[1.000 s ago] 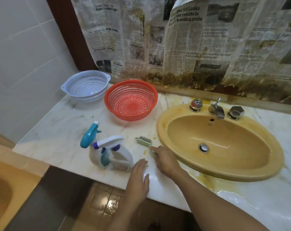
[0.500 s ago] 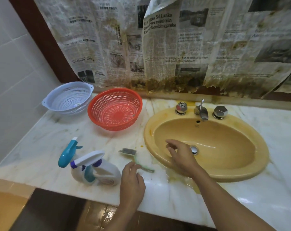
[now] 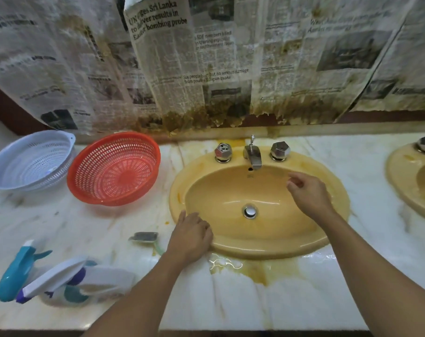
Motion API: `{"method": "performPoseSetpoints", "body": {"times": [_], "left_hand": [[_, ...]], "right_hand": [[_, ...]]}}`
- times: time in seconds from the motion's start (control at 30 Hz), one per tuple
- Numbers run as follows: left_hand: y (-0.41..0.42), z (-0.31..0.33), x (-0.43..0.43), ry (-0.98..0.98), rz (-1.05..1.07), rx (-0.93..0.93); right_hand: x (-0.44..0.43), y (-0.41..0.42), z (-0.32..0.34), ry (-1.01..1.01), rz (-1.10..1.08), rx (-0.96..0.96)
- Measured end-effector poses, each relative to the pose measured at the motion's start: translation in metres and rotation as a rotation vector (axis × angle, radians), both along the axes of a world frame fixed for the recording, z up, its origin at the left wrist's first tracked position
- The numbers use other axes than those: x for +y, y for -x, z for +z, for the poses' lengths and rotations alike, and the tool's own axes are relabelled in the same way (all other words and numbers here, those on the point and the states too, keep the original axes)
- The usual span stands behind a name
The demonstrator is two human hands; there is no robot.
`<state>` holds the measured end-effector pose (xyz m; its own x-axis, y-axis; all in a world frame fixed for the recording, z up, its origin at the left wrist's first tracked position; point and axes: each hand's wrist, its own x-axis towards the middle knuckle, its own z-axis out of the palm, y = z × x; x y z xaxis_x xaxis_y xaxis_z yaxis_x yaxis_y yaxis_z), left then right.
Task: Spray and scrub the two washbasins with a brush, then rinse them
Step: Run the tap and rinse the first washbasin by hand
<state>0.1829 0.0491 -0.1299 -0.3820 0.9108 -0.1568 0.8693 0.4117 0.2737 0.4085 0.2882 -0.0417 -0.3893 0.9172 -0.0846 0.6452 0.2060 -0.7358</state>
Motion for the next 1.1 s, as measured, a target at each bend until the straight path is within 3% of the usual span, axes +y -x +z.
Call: {"method": "performPoseSetpoints", "body": {"times": [0.17,0.33,0.67,0.9,1.1], "left_hand": [[-0.002,0.002,0.033,0.205,-0.152,0.159],[0.006,0.001,0.053,0.386,-0.22,0.132],[0.006,0.0,0.054,0.277,-0.207,0.154],[0.005,-0.001,0.053,0.281,-0.201,0.141],[0.005,-0.001,0.053,0.278,-0.19,0.135]], "right_hand": [[0.068,0.017,0.004,0.065,-0.052,-0.131],[0.126,0.058,0.0,0.038,0.09,-0.329],[0.162,0.097,-0.013,-0.169,0.298,-0.689],[0.174,0.088,0.002,-0.318,0.617,-0.803],[0.176,0.09,0.009,-0.374,0.755,-0.852]]}}
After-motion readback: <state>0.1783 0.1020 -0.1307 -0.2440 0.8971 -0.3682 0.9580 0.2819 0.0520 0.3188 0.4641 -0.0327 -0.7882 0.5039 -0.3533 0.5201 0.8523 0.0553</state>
